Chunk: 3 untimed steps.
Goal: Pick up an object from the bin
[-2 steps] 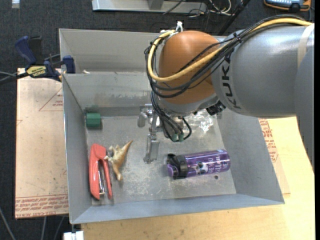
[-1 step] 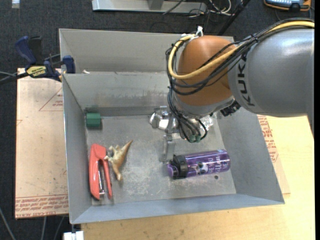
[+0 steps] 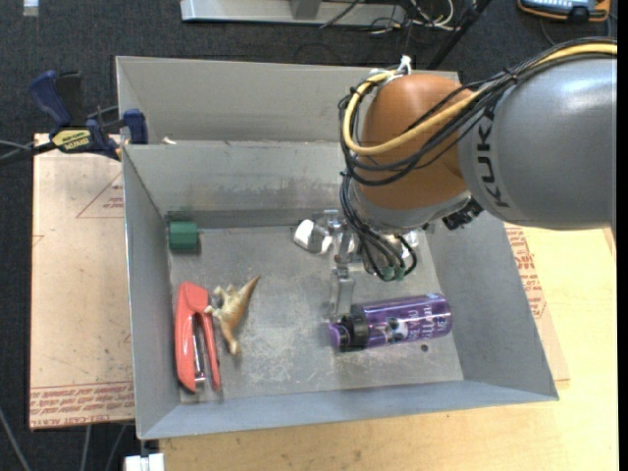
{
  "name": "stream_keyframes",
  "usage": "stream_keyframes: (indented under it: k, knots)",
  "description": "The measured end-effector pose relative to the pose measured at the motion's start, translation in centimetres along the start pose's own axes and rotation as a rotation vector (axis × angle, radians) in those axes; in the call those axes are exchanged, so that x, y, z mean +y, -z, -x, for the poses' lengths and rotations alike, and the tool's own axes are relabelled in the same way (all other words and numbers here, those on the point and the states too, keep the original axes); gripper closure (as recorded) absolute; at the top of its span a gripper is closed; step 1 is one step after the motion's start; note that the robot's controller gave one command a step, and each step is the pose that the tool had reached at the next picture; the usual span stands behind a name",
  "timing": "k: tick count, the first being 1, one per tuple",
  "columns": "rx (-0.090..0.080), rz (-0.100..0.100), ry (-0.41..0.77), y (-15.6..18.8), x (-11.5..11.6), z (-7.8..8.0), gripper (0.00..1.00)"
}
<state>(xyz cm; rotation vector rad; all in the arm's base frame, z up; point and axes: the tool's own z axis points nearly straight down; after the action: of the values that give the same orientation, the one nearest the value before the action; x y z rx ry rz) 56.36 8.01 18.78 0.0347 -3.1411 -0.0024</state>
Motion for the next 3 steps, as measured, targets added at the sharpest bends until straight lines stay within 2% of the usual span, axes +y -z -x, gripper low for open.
stream_keyframes:
  k: [1, 2, 3]
  knots:
    - [-0.002, 0.000, 0.175, -2.2, -0.3, -3.6, 0.00]
    - [-0.002, 0.003, 0.280, -5.2, -3.0, -1.8, 0.00]
    - [-0.005, 0.000, 0.196, -7.1, -4.8, -1.4, 0.00]
